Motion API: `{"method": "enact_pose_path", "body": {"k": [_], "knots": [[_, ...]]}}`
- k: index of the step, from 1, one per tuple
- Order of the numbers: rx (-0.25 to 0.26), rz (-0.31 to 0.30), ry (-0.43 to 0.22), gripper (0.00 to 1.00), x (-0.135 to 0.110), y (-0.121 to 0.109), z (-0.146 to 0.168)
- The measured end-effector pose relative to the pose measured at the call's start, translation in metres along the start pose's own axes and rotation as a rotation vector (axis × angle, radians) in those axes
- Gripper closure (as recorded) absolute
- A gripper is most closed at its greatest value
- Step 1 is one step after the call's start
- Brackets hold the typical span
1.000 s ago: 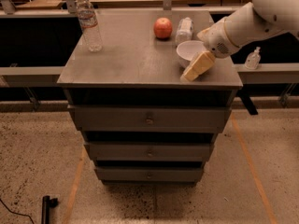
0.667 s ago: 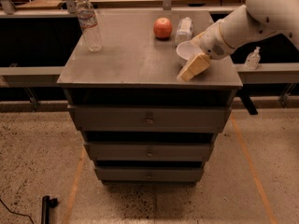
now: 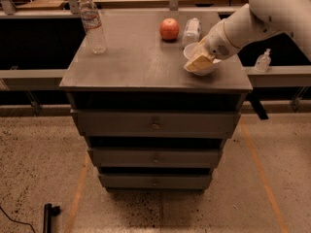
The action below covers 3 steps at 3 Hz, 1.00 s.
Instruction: Move white bowl near water bottle
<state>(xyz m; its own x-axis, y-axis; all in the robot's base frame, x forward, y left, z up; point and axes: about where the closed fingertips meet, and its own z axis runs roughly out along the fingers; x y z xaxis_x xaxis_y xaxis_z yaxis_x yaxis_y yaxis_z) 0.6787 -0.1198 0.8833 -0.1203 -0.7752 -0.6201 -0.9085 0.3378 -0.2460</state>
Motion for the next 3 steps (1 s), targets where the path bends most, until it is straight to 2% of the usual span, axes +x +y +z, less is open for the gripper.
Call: {"method": "enact_pose_path", "body": {"k": [1, 2, 3], "knots": [[0.007, -0.015, 0.035, 0.87, -0.004, -0.006, 0.002], [0.014, -0.122, 0.090, 1.00, -0.030, -0.006, -0.002], [0.008, -0.254, 0.100, 1.00, -0.057, -0.001, -0.007]]}}
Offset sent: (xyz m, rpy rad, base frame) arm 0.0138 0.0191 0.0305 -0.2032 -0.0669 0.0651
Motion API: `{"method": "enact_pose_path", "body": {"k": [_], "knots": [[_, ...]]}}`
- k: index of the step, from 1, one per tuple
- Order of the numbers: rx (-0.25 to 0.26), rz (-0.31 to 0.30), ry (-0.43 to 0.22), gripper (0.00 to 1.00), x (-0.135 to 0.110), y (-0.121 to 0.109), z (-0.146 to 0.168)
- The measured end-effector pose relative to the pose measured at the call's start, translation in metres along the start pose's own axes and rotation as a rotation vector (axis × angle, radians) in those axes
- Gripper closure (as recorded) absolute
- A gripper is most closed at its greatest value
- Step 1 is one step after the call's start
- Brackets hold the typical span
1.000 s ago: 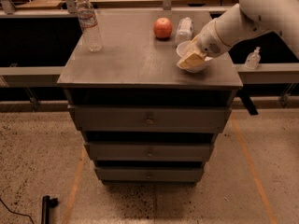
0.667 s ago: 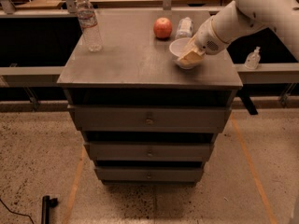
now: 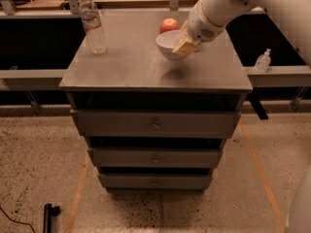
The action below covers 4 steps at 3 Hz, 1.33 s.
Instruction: Move white bowl near water bottle
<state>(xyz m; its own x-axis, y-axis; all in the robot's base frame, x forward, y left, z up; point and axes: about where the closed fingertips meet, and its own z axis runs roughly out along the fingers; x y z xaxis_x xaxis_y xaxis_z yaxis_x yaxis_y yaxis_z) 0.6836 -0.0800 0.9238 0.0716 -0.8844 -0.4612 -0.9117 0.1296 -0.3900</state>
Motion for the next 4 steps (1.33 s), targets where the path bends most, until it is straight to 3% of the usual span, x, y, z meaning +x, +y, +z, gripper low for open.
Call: {"method": "enact_pose_path", "body": {"k": [1, 3, 4], "knots": [[0.005, -0.176, 0.000, 1.00, -0.039, 0.004, -0.002], [0.018, -0.481, -0.108, 1.00, -0.104, 0.009, 0.030], [0.007, -0.565, -0.156, 1.00, -0.128, 0.009, 0.048]]}}
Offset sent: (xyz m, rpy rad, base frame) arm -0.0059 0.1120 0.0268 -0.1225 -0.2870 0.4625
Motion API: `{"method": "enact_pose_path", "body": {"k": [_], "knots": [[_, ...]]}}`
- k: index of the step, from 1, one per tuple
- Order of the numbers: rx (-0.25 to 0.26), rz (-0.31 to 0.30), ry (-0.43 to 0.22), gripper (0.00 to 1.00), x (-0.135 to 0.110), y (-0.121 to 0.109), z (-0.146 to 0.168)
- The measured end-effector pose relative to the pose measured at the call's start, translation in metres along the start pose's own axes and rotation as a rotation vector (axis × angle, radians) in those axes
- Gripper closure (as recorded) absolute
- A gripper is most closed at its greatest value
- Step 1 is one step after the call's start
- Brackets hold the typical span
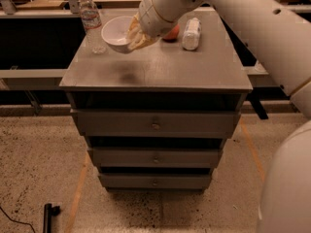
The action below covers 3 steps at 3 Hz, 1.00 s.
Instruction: Move white bowl near water bottle
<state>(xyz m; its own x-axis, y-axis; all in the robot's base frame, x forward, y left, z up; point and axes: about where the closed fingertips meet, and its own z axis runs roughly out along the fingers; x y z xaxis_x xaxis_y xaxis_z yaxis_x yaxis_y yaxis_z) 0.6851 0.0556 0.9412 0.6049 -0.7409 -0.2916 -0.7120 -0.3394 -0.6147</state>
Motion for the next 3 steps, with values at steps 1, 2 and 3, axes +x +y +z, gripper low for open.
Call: {"method": "enact_pose_path", "body": {"k": [1, 2, 3], "knots": [[-0.014, -0.028, -0.040, 0.84, -0.007, -0.011, 0.025], [-0.032, -0.024, -0.080, 0.61, -0.009, -0.019, 0.047], [-0.053, 0.005, -0.098, 0.38, -0.002, -0.022, 0.065]]}}
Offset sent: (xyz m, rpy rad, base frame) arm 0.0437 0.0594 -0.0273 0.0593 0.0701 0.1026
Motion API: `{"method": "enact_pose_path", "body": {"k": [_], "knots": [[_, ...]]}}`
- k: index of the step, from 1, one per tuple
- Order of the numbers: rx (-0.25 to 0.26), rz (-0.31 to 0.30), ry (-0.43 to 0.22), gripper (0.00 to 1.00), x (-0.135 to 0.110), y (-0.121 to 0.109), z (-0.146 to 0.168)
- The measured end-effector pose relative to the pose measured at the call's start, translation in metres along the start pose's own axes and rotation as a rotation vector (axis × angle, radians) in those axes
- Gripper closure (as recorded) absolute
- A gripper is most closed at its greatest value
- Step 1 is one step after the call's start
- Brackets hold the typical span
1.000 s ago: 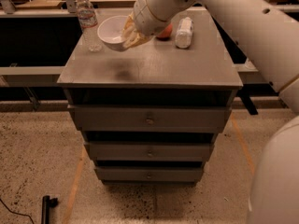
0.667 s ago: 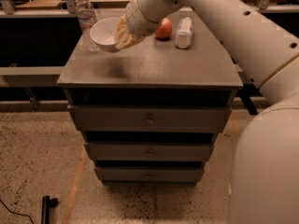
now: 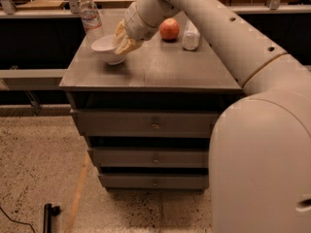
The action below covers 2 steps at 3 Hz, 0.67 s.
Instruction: Move white bowl near water bottle
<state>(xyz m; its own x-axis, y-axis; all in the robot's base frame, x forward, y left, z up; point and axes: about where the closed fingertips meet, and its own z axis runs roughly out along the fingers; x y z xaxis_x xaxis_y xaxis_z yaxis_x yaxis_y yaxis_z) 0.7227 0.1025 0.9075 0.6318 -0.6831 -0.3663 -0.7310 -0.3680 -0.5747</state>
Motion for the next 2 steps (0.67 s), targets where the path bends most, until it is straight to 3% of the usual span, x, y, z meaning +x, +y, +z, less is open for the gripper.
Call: {"method": "enact_pose_path", "body": {"k": [1, 2], "knots": [[-0.018, 0.032, -0.004, 0.14, 0.0118, 0.0047, 0.0104], [-0.023, 0.048, -0.005, 0.00, 0.0181, 0.0064, 0.0139]]}}
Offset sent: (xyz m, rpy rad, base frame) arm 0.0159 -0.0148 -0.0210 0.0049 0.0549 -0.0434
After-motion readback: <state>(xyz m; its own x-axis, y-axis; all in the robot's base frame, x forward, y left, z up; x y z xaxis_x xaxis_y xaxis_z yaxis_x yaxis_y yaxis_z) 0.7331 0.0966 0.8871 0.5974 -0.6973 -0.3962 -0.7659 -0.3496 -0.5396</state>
